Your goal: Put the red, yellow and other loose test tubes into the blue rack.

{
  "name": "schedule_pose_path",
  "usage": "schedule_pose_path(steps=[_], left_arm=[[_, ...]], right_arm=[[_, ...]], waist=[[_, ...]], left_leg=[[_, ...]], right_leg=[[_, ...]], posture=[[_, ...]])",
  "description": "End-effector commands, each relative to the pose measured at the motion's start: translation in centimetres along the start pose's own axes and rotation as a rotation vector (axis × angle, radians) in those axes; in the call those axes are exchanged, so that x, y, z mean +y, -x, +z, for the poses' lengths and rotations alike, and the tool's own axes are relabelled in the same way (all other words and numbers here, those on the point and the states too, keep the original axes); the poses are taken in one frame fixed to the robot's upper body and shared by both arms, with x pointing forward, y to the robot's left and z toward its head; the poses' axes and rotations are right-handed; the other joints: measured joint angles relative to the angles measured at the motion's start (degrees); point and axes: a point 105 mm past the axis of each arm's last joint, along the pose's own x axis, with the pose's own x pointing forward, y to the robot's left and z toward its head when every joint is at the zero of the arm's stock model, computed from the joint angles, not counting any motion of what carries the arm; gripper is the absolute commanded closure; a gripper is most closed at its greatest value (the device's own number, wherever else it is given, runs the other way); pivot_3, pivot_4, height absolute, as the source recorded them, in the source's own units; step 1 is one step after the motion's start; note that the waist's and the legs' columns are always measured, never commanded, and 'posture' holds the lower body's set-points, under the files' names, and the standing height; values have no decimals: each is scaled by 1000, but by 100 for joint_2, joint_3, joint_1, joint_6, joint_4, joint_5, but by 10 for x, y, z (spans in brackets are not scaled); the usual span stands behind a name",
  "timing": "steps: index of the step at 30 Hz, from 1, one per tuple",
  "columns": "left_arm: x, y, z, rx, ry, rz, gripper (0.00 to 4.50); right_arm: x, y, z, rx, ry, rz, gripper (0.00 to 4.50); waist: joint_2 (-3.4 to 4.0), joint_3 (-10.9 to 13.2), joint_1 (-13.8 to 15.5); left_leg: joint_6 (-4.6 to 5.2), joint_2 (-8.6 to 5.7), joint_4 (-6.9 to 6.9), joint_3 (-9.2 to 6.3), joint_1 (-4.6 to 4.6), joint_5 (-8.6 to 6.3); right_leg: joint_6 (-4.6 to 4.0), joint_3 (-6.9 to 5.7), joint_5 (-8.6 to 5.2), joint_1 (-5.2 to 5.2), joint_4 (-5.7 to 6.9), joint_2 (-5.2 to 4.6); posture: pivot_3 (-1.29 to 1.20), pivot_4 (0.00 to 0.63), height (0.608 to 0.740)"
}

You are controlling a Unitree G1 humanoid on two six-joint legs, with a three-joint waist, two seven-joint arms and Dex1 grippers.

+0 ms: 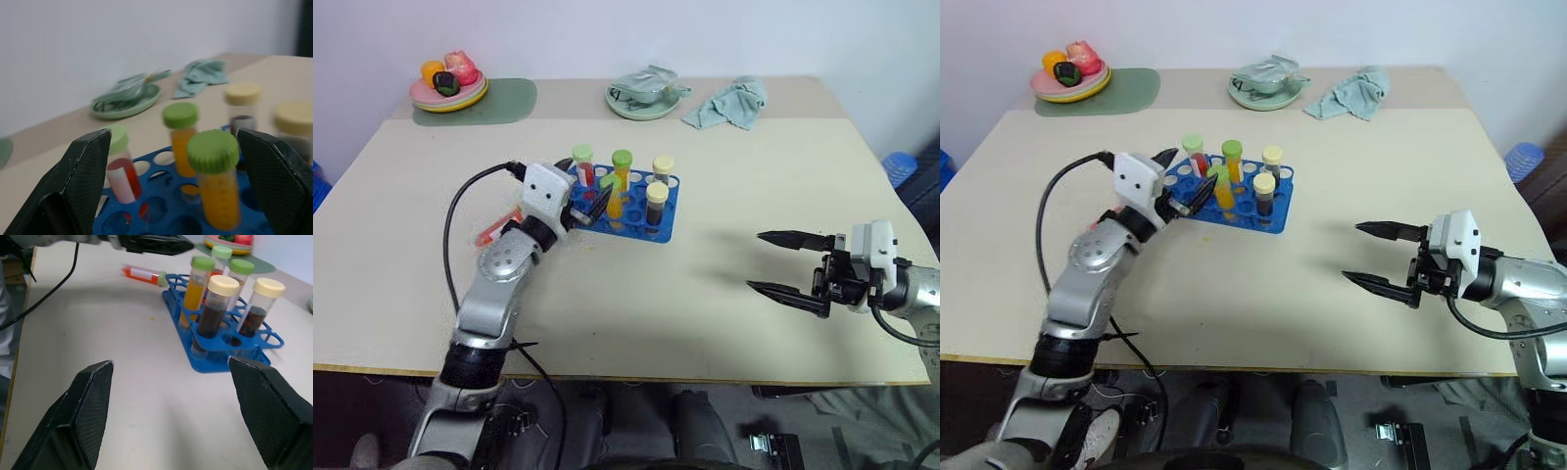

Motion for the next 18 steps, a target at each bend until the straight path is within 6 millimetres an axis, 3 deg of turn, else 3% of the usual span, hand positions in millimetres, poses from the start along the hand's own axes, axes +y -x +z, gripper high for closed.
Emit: schedule_pose_path(steps=[1, 5, 9, 14, 18], left_arm=[[25, 3, 20, 2, 16, 58, 320], [72, 7, 13, 248, 43, 180, 320], [101, 15, 2, 559, -32, 76, 320], [141, 40, -23, 965, -45, 22, 320], [161, 38, -32, 1082, -98, 2, 320]], right_arm=[[-2, -6, 7, -28, 39, 5, 667], [-2, -12, 8, -40, 35, 14, 667], [-3, -15, 11, -44, 33, 25, 667], [-3, -19, 14, -49, 35, 39, 667], [-3, -21, 14, -55, 39, 43, 667]], waist=[[-1, 1, 3], [-4, 2, -9], [-4, 2, -52], [-3, 3, -89], [-6, 4, -125]], left_leg=[[6, 0, 0, -1, 0, -3], [11, -1, 1, -2, -1, -7], [11, -1, -3, -1, 0, -6], [11, -4, -7, -2, 1, -6], [11, -10, -5, -5, -1, -6]], right_leg=[[0, -1, 0, 0, 1, 0], [0, -1, 0, 0, 1, 1], [1, -1, -1, -4, 5, 2], [1, -2, -1, -4, 5, 5], [3, -5, -2, -2, 4, 6]], posture=[[0, 150, 740], [0, 150, 740], [0, 150, 740], [0, 150, 740], [0, 150, 740]])
